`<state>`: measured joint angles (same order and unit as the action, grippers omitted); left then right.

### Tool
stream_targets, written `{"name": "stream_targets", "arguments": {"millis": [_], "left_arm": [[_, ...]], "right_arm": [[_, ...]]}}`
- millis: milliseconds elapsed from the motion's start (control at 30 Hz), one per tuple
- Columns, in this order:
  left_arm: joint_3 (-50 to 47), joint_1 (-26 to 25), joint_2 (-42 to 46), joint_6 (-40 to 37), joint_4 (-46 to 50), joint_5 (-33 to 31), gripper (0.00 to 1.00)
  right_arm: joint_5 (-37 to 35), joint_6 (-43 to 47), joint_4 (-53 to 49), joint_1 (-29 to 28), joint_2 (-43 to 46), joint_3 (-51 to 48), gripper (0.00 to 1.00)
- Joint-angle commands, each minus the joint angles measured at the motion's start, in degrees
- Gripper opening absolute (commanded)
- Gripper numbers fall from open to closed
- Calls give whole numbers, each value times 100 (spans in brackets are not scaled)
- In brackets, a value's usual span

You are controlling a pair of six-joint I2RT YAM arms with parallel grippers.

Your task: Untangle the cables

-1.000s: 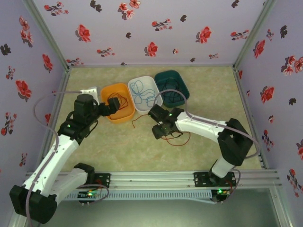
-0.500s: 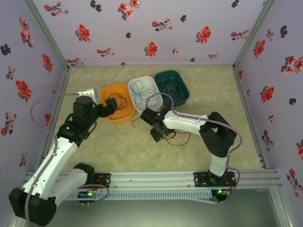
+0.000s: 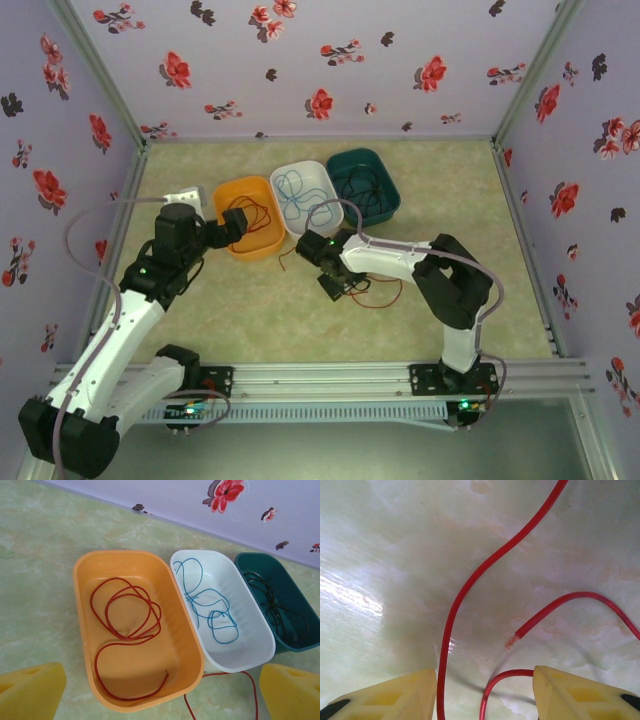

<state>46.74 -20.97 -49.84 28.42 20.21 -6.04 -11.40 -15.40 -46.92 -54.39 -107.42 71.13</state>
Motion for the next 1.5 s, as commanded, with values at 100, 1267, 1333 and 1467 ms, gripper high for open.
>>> {"name": "stream_targets", "arguments": {"millis": [100, 1267, 1333, 1467], "left_arm": [[-68, 45, 26, 104, 19, -143, 100], [-120, 160, 244, 474, 300, -408, 100], [-139, 172, 281, 506, 317, -464, 100], [-180, 196, 372, 560, 341, -554, 100]], "right_arm": [[-76, 171, -139, -21, -228, 190, 47], [538, 173, -239, -29, 1563, 242, 0], [560, 195, -243, -20, 1701, 276, 0], [614, 214, -267, 19, 1951, 335, 0]]}}
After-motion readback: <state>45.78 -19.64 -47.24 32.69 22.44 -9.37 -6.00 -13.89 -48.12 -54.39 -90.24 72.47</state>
